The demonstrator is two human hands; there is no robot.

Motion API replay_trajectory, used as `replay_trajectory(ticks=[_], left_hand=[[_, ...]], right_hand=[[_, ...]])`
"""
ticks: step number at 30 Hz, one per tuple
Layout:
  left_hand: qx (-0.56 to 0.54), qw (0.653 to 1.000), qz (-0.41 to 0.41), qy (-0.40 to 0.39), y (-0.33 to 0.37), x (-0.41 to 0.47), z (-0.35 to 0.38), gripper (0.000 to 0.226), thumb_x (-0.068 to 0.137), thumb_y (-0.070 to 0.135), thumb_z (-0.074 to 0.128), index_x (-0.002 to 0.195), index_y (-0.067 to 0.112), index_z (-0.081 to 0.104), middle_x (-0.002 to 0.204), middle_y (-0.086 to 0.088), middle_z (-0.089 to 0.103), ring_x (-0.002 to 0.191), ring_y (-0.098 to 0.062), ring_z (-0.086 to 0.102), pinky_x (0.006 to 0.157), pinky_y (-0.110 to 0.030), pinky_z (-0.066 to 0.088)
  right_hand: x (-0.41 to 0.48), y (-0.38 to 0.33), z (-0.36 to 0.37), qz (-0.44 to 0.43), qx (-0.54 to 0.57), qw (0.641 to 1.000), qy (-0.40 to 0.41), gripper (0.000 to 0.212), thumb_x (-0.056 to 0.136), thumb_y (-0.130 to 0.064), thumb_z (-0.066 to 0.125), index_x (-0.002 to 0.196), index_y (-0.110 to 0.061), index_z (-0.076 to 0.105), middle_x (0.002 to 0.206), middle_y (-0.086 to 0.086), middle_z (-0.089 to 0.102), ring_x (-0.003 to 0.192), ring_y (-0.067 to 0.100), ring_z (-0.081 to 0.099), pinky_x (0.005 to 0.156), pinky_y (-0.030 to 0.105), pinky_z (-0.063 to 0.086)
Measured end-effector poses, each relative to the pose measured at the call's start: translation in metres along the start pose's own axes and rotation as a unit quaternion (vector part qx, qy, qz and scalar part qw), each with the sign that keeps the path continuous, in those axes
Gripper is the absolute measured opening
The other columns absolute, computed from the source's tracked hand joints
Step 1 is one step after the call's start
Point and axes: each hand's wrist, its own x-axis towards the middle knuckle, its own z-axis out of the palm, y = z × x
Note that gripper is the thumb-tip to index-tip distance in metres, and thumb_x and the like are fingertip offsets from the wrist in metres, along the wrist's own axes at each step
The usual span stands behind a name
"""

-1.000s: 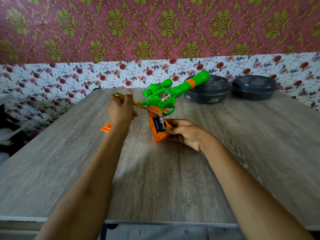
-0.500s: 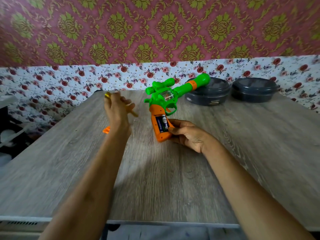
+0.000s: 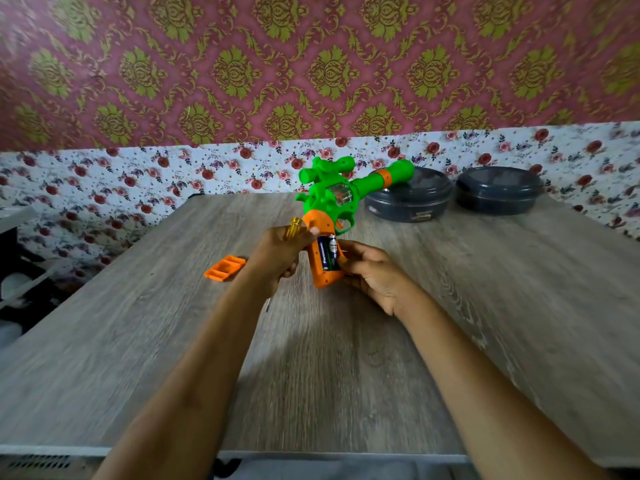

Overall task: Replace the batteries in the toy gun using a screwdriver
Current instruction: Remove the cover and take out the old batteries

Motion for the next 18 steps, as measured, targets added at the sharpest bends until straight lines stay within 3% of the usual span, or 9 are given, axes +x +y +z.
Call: replay_trajectory(ticks=[2,4,6,8,10,12,14,18], left_hand=[[0.001,1.000,0.016,0.004,-0.002,0.000,0.001,0.022,0.091,0.026,0.059,0.093,0.004,0.055,0.063,-0.013,0.045,0.030,-0.002,0.029,0.033,-0.013,0.024],[0.002,1.000,0.018,0.003,-0.002,-0.001,0.004,0.018,0.089,0.022,0.063,0.095,0.006,0.059,0.053,-0.006,0.036,0.028,-0.003,0.026,0.033,-0.013,0.022],[0.005,1.000,0.017,0.003,-0.002,0.000,0.006,0.016,0.087,0.022,0.066,0.097,0.011,0.061,0.054,-0.003,0.040,0.029,-0.002,0.025,0.032,-0.014,0.021],[0.004,1.000,0.016,0.003,-0.002,0.001,0.007,0.015,0.086,0.022,0.067,0.097,0.014,0.060,0.057,-0.003,0.045,0.029,-0.002,0.025,0.033,-0.013,0.021],[-0.003,1.000,0.012,0.003,-0.002,0.002,0.007,0.017,0.087,0.022,0.066,0.100,0.012,0.061,0.059,-0.006,0.043,0.029,-0.002,0.025,0.033,-0.012,0.020],[-0.003,1.000,0.011,0.008,-0.002,0.001,0.007,0.021,0.088,0.020,0.065,0.102,0.006,0.062,0.058,-0.007,0.037,0.029,-0.002,0.024,0.033,-0.012,0.020],[-0.001,1.000,0.015,0.016,-0.004,0.000,0.008,0.026,0.089,0.018,0.064,0.104,-0.003,0.062,0.053,-0.005,0.031,0.028,-0.003,0.024,0.033,-0.013,0.019],[0.003,0.999,0.024,0.025,-0.007,0.002,0.009,0.031,0.089,0.018,0.064,0.104,-0.008,0.061,0.037,0.007,0.031,0.027,-0.003,0.023,0.032,-0.013,0.020]], right_hand=[[0.000,0.001,0.006,-0.019,-0.054,0.997,0.050,0.020,0.088,-0.016,0.059,0.107,-0.017,0.066,0.092,-0.001,0.068,0.094,0.016,0.061,0.092,0.034,0.047],[0.000,0.003,0.011,-0.062,-0.113,0.984,0.126,0.016,0.084,-0.025,0.065,0.097,-0.017,0.070,0.085,-0.003,0.068,0.083,0.010,0.062,0.079,0.025,0.048],[0.003,0.007,0.012,-0.108,-0.136,0.969,0.177,0.024,0.082,-0.025,0.068,0.100,-0.010,0.072,0.086,-0.001,0.069,0.076,0.005,0.060,0.067,0.016,0.045],[0.004,0.009,0.013,-0.142,-0.161,0.957,0.193,0.021,0.082,-0.023,0.068,0.097,-0.009,0.073,0.081,0.000,0.068,0.069,0.001,0.058,0.061,0.016,0.043],[0.007,0.011,0.014,-0.172,-0.211,0.938,0.212,0.015,0.083,-0.023,0.066,0.070,-0.017,0.071,0.059,-0.009,0.061,0.053,-0.003,0.050,0.053,0.018,0.036],[0.010,0.014,0.015,-0.210,-0.272,0.909,0.236,0.037,0.083,-0.023,0.064,0.049,-0.021,0.052,0.041,-0.011,0.046,0.041,0.001,0.043,0.047,0.021,0.028],[0.008,0.012,0.017,-0.241,-0.327,0.879,0.251,0.035,0.081,-0.026,0.063,0.050,-0.014,0.054,0.045,-0.005,0.048,0.043,0.005,0.044,0.047,0.026,0.028],[0.002,0.009,0.018,-0.263,-0.392,0.838,0.273,0.023,0.082,-0.027,0.066,0.074,-0.007,0.073,0.068,0.009,0.070,0.062,0.020,0.063,0.052,0.026,0.037]])
